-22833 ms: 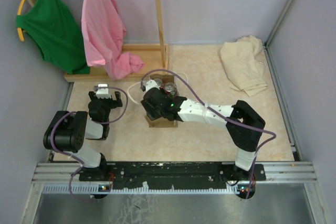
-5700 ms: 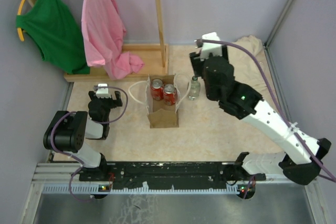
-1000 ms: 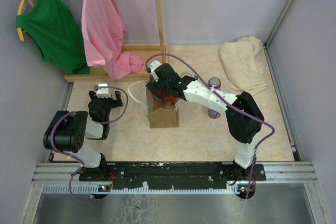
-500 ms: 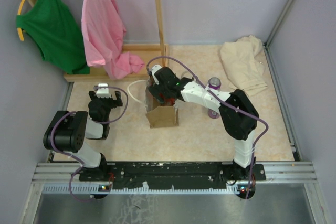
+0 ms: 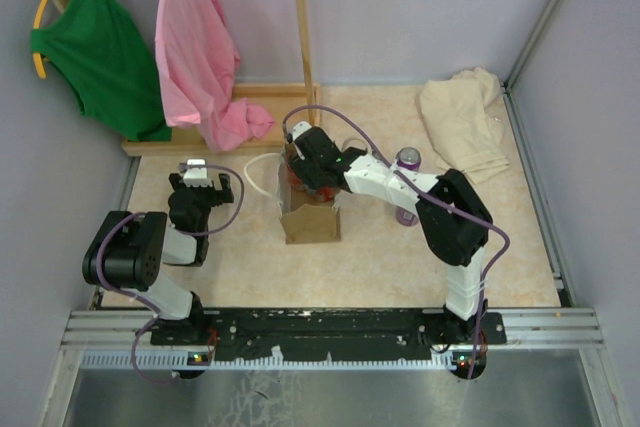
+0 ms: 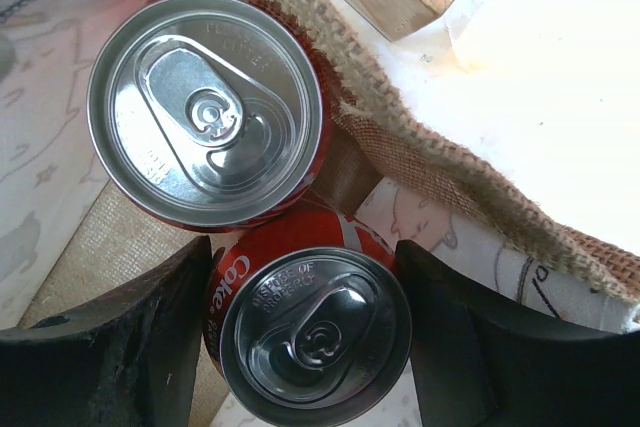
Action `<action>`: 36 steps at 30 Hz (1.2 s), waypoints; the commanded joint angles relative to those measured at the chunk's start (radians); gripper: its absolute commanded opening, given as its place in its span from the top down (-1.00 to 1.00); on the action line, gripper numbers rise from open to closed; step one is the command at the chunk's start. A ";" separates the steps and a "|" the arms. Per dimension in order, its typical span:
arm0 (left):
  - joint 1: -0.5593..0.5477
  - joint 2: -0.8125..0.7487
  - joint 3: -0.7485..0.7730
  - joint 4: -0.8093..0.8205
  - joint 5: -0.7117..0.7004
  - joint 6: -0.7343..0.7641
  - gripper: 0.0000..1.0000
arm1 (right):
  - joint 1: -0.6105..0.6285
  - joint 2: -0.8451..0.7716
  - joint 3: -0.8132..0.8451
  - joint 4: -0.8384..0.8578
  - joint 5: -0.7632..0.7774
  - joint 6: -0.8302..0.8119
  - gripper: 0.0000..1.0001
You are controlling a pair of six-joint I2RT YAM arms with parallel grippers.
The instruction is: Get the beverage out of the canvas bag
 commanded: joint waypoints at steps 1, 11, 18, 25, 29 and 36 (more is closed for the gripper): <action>-0.004 0.011 0.013 0.028 -0.006 0.004 -1.00 | 0.018 -0.018 0.013 -0.033 0.016 -0.018 1.00; -0.004 0.010 0.013 0.028 -0.006 0.004 -1.00 | 0.045 -0.155 0.126 -0.007 0.022 -0.033 1.00; -0.005 0.010 0.013 0.028 -0.006 0.005 -1.00 | 0.060 -0.219 0.235 -0.042 0.020 -0.023 1.00; -0.004 0.010 0.013 0.028 -0.006 0.005 -1.00 | 0.097 -0.274 0.304 -0.073 0.072 -0.035 1.00; -0.004 0.010 0.014 0.027 -0.006 0.003 -1.00 | 0.128 -0.358 0.289 -0.019 0.168 -0.077 1.00; -0.005 0.010 0.013 0.028 -0.006 0.003 -1.00 | 0.138 -0.497 0.199 0.121 0.399 -0.162 1.00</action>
